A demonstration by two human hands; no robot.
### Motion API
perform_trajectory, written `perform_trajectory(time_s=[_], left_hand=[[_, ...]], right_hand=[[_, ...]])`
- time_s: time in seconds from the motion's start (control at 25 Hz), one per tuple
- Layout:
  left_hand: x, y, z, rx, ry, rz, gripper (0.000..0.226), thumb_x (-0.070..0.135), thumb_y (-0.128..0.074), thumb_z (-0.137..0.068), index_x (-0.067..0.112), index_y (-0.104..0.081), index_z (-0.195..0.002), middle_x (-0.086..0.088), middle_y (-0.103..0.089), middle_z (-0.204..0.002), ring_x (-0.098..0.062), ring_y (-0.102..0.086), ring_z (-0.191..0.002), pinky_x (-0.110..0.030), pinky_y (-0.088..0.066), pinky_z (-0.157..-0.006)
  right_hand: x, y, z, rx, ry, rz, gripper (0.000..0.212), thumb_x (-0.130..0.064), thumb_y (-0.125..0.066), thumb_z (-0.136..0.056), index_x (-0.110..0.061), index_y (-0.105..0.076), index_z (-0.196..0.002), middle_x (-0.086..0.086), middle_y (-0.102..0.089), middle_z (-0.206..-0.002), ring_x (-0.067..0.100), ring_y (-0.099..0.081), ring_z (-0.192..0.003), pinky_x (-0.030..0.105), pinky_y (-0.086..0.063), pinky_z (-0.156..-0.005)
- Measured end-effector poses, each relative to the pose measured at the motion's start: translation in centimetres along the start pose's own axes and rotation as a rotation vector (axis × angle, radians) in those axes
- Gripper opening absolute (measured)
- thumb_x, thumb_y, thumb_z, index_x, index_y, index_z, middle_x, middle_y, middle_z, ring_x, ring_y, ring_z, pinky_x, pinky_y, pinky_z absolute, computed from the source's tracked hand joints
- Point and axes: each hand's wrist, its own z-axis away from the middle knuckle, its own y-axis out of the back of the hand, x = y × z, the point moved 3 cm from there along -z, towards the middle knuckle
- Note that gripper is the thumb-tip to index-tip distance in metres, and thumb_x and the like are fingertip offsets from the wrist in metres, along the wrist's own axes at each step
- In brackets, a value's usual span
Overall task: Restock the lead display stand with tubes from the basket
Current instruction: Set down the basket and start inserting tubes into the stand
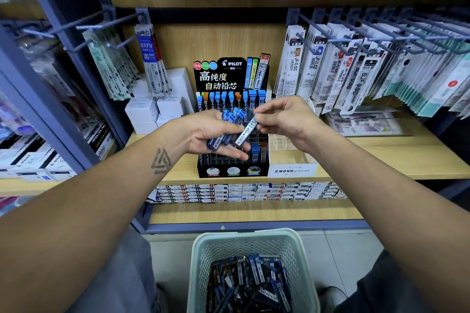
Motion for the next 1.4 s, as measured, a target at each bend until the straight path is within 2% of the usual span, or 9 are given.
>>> perform_trajectory(time_s=[0.16, 0.32, 0.52, 0.68, 0.84, 0.96, 1.08, 1.24, 1.4], left_hand=[[0.3, 0.7, -0.4, 0.155, -0.006, -0.121, 0.032, 0.014, -0.064, -0.098, -0.007, -0.061, -0.122, -0.017, -0.071, -0.083, -0.024, -0.07, -0.059, -0.023, -0.051, -0.04], [1.4, 1.3, -0.5, 0.259, -0.104, -0.111, 0.022, 0.012, -0.061, -0.099, -0.005, -0.058, -0.112, -0.009, -0.059, -0.062, -0.014, -0.05, -0.044, -0.017, -0.031, -0.033], [1.5, 0.5, -0.1, 0.214, -0.144, -0.034, 0.018, 0.013, -0.06, -0.1, -0.002, -0.05, -0.104, -0.016, -0.067, -0.064, -0.021, -0.066, -0.05, -0.02, -0.047, -0.036], [1.7, 0.3, 0.0, 0.185, -0.162, 0.045, 0.013, 0.011, -0.062, -0.099, -0.001, -0.055, -0.097, -0.018, -0.069, -0.067, -0.028, -0.073, -0.059, -0.023, -0.055, -0.042], [1.8, 0.3, -0.3, 0.167, -0.162, 0.088, 0.013, 0.009, -0.062, -0.098, -0.002, -0.059, -0.103, -0.019, -0.069, -0.068, -0.032, -0.074, -0.064, -0.025, -0.058, -0.047], [1.6, 0.5, -0.4, 0.15, -0.151, 0.102, 0.019, 0.007, -0.061, -0.098, -0.006, -0.06, -0.111, -0.021, -0.069, -0.07, -0.035, -0.075, -0.068, -0.028, -0.061, -0.053], [1.3, 0.6, -0.6, 0.134, -0.123, 0.122, 0.026, 0.003, -0.06, -0.098, -0.012, -0.058, -0.119, -0.027, -0.069, -0.076, -0.041, -0.074, -0.075, -0.033, -0.063, -0.059], [1.0, 0.0, -0.5, 0.068, -0.106, 0.089, 0.025, 0.006, -0.057, -0.1, -0.008, -0.059, -0.121, -0.029, -0.071, -0.091, -0.042, -0.074, -0.084, -0.033, -0.063, -0.062], [0.5, -0.6, -0.4, -0.003, -0.068, 0.053, 0.025, 0.01, -0.057, -0.101, -0.005, -0.059, -0.121, -0.032, -0.07, -0.107, -0.044, -0.073, -0.089, -0.034, -0.063, -0.062]], right_hand=[[-1.0, 1.4, 0.0, 0.037, 0.06, 0.078, 0.015, 0.01, -0.072, -0.083, 0.008, -0.07, -0.098, 0.014, -0.07, -0.074, 0.02, -0.067, -0.061, 0.027, -0.06, -0.062], [-1.5, 2.4, -0.4, 0.148, 0.208, 0.276, 0.011, 0.005, -0.073, -0.085, -0.002, -0.073, -0.093, 0.01, -0.071, -0.08, 0.018, -0.067, -0.067, 0.027, -0.059, -0.07], [-1.1, 1.1, -1.1, 0.189, 0.36, 0.683, 0.011, -0.009, -0.078, -0.085, -0.019, -0.075, -0.09, -0.007, -0.068, -0.078, 0.011, -0.064, -0.071, 0.021, -0.052, -0.071], [-0.6, 0.3, -1.6, 0.169, 0.414, 0.85, 0.01, -0.012, -0.078, -0.085, -0.015, -0.076, -0.094, -0.011, -0.062, -0.076, -0.002, -0.055, -0.066, 0.001, -0.038, -0.061], [0.4, -0.6, -2.3, 0.074, 0.427, 0.976, 0.011, -0.012, -0.075, -0.087, -0.015, -0.078, -0.098, 0.0, -0.073, -0.09, 0.012, -0.066, -0.082, 0.026, -0.054, -0.082], [0.6, -1.0, -2.6, 0.066, 0.463, 1.099, 0.019, -0.007, -0.068, -0.09, -0.012, -0.077, -0.106, 0.006, -0.074, -0.105, 0.023, -0.067, -0.098, 0.035, -0.053, -0.093], [-0.1, -0.7, -2.5, 0.152, 0.373, 0.935, 0.019, -0.005, -0.064, -0.092, -0.012, -0.077, -0.103, 0.002, -0.073, -0.098, 0.017, -0.066, -0.089, 0.028, -0.054, -0.086], [-0.5, -1.3, -1.3, 0.024, 0.109, 0.147, 0.015, -0.001, -0.067, -0.091, -0.005, -0.072, -0.105, 0.01, -0.072, -0.086, 0.015, -0.067, -0.07, 0.027, -0.058, -0.066], [-0.6, -0.9, -0.9, 0.029, 0.112, 0.086, 0.015, 0.006, -0.072, -0.085, -0.001, -0.072, -0.098, 0.014, -0.07, -0.079, 0.014, -0.064, -0.061, 0.023, -0.057, -0.061]])
